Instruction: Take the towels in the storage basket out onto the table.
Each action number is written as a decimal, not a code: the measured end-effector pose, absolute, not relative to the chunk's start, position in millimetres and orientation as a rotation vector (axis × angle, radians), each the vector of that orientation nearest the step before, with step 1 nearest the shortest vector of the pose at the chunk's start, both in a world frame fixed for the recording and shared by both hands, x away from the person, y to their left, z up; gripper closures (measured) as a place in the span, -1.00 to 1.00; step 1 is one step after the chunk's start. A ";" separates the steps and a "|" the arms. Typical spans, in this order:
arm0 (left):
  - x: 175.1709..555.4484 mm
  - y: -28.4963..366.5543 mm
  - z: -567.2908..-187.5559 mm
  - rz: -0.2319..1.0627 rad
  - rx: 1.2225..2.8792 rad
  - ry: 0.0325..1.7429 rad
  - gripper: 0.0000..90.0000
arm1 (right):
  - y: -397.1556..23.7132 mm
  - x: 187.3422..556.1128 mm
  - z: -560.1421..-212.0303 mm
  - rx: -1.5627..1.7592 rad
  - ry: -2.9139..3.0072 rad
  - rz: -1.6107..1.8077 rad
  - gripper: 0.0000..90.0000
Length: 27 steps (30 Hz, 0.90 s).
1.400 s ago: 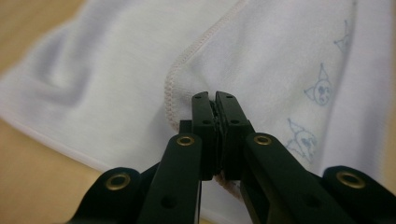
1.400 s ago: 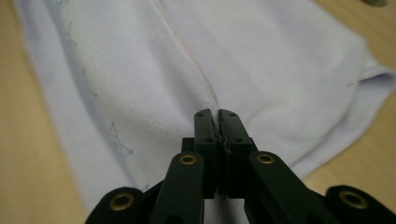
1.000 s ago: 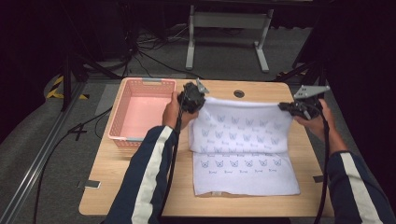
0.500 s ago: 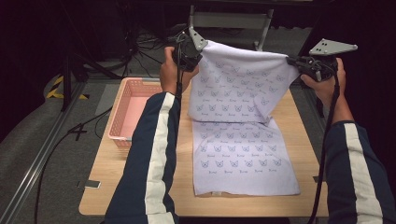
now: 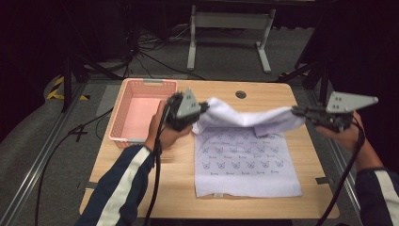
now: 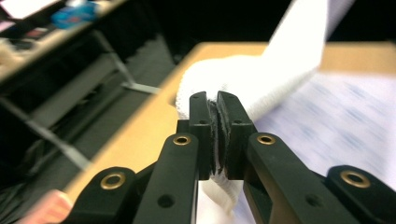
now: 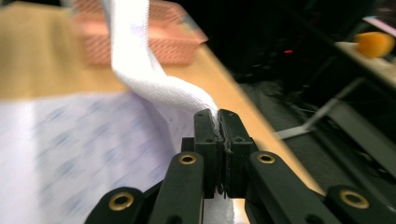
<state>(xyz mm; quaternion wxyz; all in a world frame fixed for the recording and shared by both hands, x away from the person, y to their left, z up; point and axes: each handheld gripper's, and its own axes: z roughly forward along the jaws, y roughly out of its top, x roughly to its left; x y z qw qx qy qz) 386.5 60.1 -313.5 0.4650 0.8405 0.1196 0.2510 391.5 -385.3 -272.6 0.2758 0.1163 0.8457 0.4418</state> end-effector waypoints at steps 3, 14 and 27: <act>360.5 60.7 -341.0 0.592 2.136 0.248 0.86 | -390.0 368.4 -290.2 0.264 2.350 1.184 0.94; 289.3 59.9 -432.9 0.311 2.370 0.129 0.99 | -429.7 291.2 -387.9 0.271 2.681 1.066 0.91; 324.3 15.6 -453.5 0.179 2.449 0.193 0.39 | -435.3 313.5 -394.6 0.676 2.497 1.146 0.33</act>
